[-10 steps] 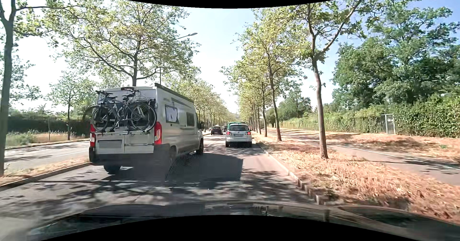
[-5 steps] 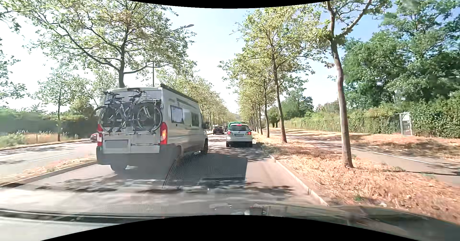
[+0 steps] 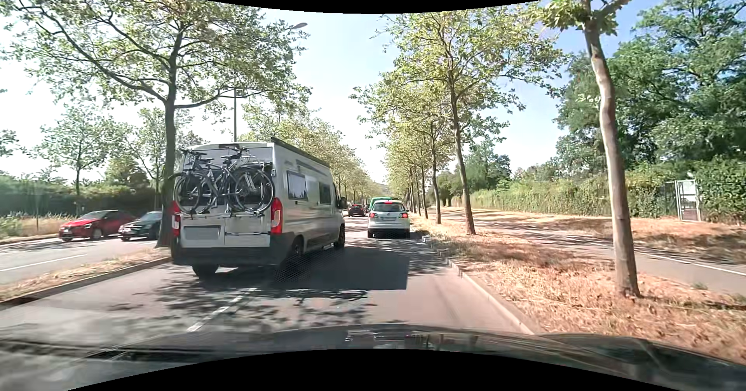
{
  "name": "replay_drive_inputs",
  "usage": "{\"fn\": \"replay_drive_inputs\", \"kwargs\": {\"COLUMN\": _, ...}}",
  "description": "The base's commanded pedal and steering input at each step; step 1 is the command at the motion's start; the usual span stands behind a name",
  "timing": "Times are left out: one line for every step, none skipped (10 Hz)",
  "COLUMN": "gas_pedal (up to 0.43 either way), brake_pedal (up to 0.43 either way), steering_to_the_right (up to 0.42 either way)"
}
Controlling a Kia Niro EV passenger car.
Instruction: Follow the waypoints while adhering to traffic rules and regulations
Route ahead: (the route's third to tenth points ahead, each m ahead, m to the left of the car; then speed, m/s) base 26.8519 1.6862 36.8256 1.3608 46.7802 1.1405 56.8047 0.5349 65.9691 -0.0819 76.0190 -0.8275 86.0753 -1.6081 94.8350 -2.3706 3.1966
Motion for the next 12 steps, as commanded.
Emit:
{"fn": "replay_drive_inputs", "kwargs": {"gas_pedal": 0.000, "brake_pedal": 0.000, "steering_to_the_right": -0.001}}
{"fn": "replay_drive_inputs", "kwargs": {"gas_pedal": 0.000, "brake_pedal": 0.000, "steering_to_the_right": -0.001}}
{"fn": "replay_drive_inputs", "kwargs": {"gas_pedal": 0.000, "brake_pedal": 0.000, "steering_to_the_right": -0.001}}
{"fn": "replay_drive_inputs", "kwargs": {"gas_pedal": 0.000, "brake_pedal": 0.000, "steering_to_the_right": 0.000}}
{"fn": "replay_drive_inputs", "kwargs": {"gas_pedal": 0.000, "brake_pedal": 0.000, "steering_to_the_right": 0.000}}
{"fn": "replay_drive_inputs", "kwargs": {"gas_pedal": 0.000, "brake_pedal": 0.000, "steering_to_the_right": 0.000}}
{"fn": "replay_drive_inputs", "kwargs": {"gas_pedal": 0.000, "brake_pedal": 0.000, "steering_to_the_right": 0.000}}
{"fn": "replay_drive_inputs", "kwargs": {"gas_pedal": 0.000, "brake_pedal": 0.000, "steering_to_the_right": 0.000}}
{"fn": "replay_drive_inputs", "kwargs": {"gas_pedal": 0.000, "brake_pedal": 0.000, "steering_to_the_right": 0.000}}
{"fn": "replay_drive_inputs", "kwargs": {"gas_pedal": 0.000, "brake_pedal": 0.000, "steering_to_the_right": 0.000}}
{"fn": "replay_drive_inputs", "kwargs": {"gas_pedal": 0.000, "brake_pedal": 0.000, "steering_to_the_right": 0.000}}
{"fn": "replay_drive_inputs", "kwargs": {"gas_pedal": 0.000, "brake_pedal": 0.000, "steering_to_the_right": 0.000}}
